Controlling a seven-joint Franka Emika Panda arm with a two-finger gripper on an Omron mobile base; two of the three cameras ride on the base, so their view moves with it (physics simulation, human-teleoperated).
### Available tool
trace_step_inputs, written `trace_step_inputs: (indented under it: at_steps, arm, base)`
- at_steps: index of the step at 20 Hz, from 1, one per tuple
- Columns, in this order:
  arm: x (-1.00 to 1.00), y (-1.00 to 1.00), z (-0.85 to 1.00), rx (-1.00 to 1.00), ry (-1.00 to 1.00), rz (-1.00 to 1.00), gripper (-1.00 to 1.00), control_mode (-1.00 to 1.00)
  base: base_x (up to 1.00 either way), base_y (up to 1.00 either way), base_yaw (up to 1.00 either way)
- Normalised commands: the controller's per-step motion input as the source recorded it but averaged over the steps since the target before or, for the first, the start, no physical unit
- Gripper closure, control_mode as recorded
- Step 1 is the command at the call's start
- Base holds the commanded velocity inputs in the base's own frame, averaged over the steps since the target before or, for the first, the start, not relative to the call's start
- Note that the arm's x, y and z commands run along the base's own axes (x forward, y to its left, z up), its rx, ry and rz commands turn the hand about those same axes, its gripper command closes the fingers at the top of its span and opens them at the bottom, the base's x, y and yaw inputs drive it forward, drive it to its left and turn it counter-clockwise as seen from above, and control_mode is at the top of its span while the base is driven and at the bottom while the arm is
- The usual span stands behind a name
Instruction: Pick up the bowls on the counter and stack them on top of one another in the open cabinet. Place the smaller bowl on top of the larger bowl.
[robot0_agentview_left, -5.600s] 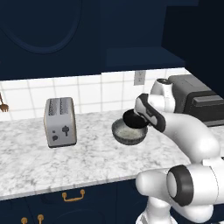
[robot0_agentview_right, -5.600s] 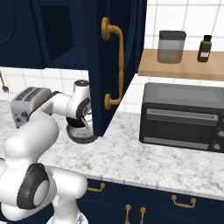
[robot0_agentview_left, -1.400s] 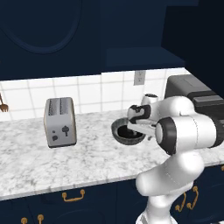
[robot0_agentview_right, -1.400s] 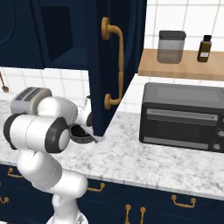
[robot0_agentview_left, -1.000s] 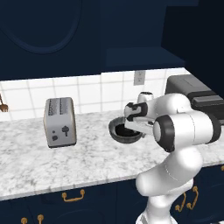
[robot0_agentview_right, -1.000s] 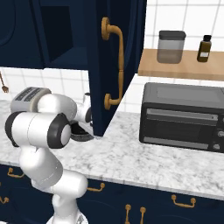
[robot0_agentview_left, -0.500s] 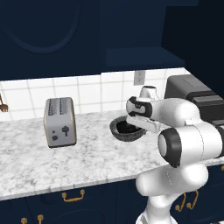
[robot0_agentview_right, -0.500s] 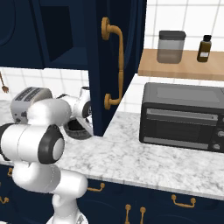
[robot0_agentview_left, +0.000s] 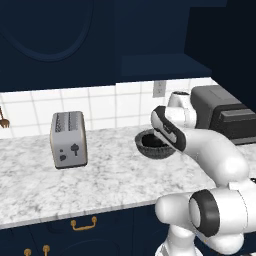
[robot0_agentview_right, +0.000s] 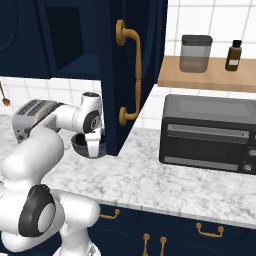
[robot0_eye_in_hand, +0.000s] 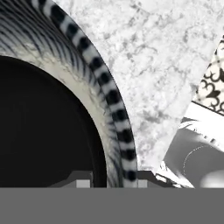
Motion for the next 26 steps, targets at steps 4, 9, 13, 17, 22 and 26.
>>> trace_step_inputs:
  at_steps: [4, 9, 13, 17, 22, 26]
  arm:
    - [-0.49, 0.16, 0.74, -0.04, -0.02, -0.42, 1.00, -1.00]
    - [-0.48, 0.16, 0.94, -0.05, -0.16, -0.29, 1.00, -1.00]
    - [-0.48, 0.09, 1.00, -0.04, -0.24, -0.16, 1.00, -1.00]
    - [-0.49, 0.00, 1.00, -0.03, -0.26, -0.04, 1.00, -1.00]
    - [-0.21, 0.00, 1.00, 0.00, -0.24, 0.00, 1.00, -1.00]
    - [0.00, 0.00, 0.98, 0.00, -0.20, 0.00, 1.00, -1.00]
  base:
    - [0.00, 0.00, 0.00]
    - [0.00, 0.00, 0.00]
    - [0.00, 0.00, 0.00]
    - [0.00, 0.00, 0.00]
    - [0.00, 0.00, 0.00]
    - [0.00, 0.00, 0.00]
